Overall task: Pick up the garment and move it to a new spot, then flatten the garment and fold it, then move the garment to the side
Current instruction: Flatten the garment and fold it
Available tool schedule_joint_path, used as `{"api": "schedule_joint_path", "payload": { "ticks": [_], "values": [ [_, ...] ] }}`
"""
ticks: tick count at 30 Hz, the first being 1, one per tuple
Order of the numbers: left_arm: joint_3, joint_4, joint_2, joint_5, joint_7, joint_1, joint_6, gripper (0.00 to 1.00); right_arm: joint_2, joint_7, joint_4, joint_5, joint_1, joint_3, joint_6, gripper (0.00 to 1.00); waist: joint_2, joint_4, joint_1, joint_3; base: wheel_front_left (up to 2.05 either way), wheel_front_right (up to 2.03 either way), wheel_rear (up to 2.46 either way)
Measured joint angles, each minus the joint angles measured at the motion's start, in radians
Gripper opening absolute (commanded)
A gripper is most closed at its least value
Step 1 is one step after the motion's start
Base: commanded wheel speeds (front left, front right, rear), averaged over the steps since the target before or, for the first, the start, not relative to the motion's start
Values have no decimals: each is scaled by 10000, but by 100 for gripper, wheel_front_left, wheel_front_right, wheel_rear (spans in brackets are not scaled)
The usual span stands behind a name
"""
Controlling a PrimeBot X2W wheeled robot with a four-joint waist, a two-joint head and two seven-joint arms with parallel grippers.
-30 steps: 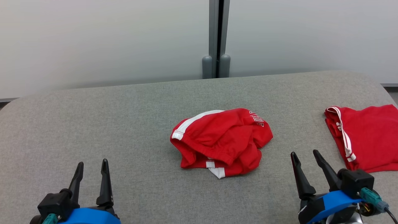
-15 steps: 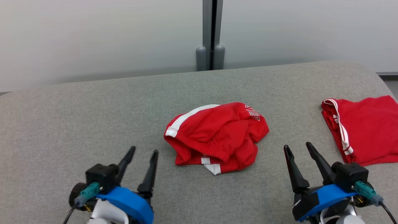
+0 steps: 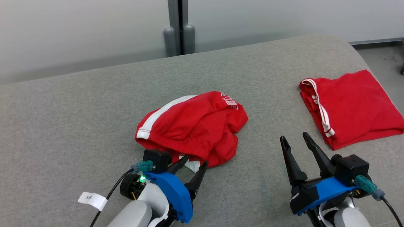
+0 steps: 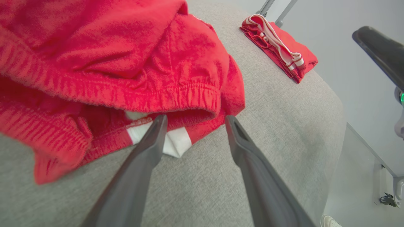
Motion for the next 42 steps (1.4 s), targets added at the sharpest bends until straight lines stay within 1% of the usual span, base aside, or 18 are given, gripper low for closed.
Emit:
{"api": "schedule_joint_path", "payload": {
  "ticks": [5,9,12,13,14,16,20,24,27,30,33,34,35,36,38,40,42],
  "values": [
    [-171,725,-209,-341,-221,-653,-6,100,-2,-130,144,155,-90,73,0,100,0,-445,0,202,0,0,0],
    [-196,1277,-209,-454,-391,-1028,-8,100,-2,-261,270,238,-174,119,0,100,0,-739,0,297,0,0,0],
    [-238,1442,-221,-502,-652,-1214,-8,100,0,-355,324,253,-185,117,0,100,0,-836,0,349,0,0,0],
    [-293,1417,-211,-497,-803,-1284,-8,46,-2,-360,341,253,-188,117,0,100,0,-850,0,359,0,0,0],
    [-311,1383,-211,-500,-1001,-1356,-8,0,0,-374,357,253,-190,121,0,100,0,-858,0,363,0,0,0],
    [-418,1170,-201,-571,-1379,-1508,-8,0,0,-397,391,253,-197,107,0,100,0,-855,0,354,0,0,0],
    [-591,422,-382,-968,-2056,-2210,-8,0,-2,-437,431,251,-208,59,0,100,0,-697,0,265,0,0,0],
    [-614,54,-606,-1162,-2236,-3394,-10,0,-2,-433,439,249,-231,54,0,100,0,-479,0,169,0,0,0],
    [-479,-144,-920,-1469,-2343,-4300,-10,0,0,-420,458,251,-241,121,0,100,0,-375,0,118,0,0,0],
    [-199,-449,-1189,-2134,-2583,-4900,-19,0,-2,-418,466,255,-277,128,0,100,0,-307,0,91,0,0,0],
    [155,-800,-1256,-3315,-2909,-5089,6,0,0,-420,458,255,-279,84,0,100,0,-202,-1,88,0,0,0],
    [215,-907,-1252,-3791,-3001,-5081,58,0,-2,-420,453,255,-279,88,0,100,0,-159,-1,93,0,0,0],
    [201,-1032,-1256,-4278,-3103,-5058,219,0,0,-418,451,253,-278,69,0,100,0,-117,-1,99,0,0,0],
    [146,-1030,-1266,-4510,-3127,-5019,407,0,2,-407,439,253,-276,61,0,100,0,-72,-1,105,0,0,0],
    [71,-767,-1294,-4510,-3187,-4752,809,0,-2,-391,410,251,-274,-8,0,100,0,49,-1,119,0,0,0],
    [142,-328,-1244,-4746,-3187,-4142,1095,0,2,-389,380,251,-279,12,0,100,0,157,-1,146,0,0,0],
    [155,211,-922,-4773,-3124,-3452,1384,0,-2,-382,370,251,-280,10,0,100,0,273,-1,161,0,0,0]
  ]
}}
